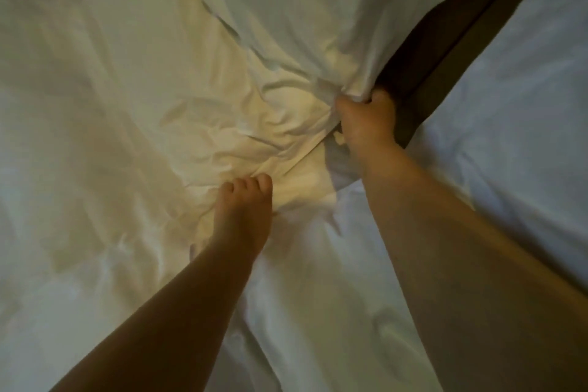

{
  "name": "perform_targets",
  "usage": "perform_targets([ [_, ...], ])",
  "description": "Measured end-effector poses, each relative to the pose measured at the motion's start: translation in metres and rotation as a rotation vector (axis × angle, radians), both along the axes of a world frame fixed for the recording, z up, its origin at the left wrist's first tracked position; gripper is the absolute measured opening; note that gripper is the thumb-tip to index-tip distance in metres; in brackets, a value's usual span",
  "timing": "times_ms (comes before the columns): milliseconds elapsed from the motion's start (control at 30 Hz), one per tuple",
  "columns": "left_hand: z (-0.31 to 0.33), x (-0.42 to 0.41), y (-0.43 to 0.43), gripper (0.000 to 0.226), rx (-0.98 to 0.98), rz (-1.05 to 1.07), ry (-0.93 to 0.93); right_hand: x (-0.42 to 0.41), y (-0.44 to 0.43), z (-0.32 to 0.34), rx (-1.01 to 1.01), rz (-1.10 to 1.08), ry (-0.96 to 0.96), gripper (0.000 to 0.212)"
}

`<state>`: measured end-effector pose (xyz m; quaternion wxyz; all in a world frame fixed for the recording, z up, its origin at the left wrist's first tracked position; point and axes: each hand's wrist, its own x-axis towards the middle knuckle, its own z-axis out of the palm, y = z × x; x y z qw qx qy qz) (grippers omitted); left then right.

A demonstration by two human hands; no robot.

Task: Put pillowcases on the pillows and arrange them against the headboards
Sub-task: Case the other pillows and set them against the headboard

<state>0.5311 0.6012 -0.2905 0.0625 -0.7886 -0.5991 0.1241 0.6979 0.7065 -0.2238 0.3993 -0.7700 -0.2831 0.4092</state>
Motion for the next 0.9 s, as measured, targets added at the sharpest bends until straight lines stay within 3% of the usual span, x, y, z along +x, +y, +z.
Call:
perform_targets([
  [67,-0.003,0.002,-0.003,0.008,0.015,0.006,-0.003,0.002,-0.005,-0.002,0.008,-0.006,-0.052,0.030],
  [133,-0.006,0.002,-0.004,0.005,0.043,0.016,0.008,-0.001,-0.016,-0.005,-0.012,-0.001,-0.140,0.026],
  [233,0.002,0.004,-0.001,0.011,0.023,0.053,0.025,-0.005,-0.025,-0.003,-0.020,0.014,-0.253,0.029],
  [333,0.011,0.003,-0.004,0.018,-0.203,0.122,0.022,0.000,-0.035,0.006,0.012,-0.023,-0.280,0.033],
  [400,0.020,-0.002,-0.007,0.017,-0.255,0.183,-0.083,0.005,-0.040,0.014,0.020,-0.053,-0.297,0.034],
  [533,0.036,-0.019,-0.011,0.014,-0.227,0.282,-0.204,0.005,-0.043,0.032,0.002,-0.026,-0.322,0.031],
  [767,0.059,-0.013,-0.019,0.013,-0.269,0.218,-0.102,0.003,-0.062,0.052,-0.194,0.170,-0.449,0.038],
  [900,0.071,-0.001,-0.026,0.014,-0.273,0.286,-0.145,-0.001,-0.058,0.066,-0.163,0.135,-0.365,0.039],
])
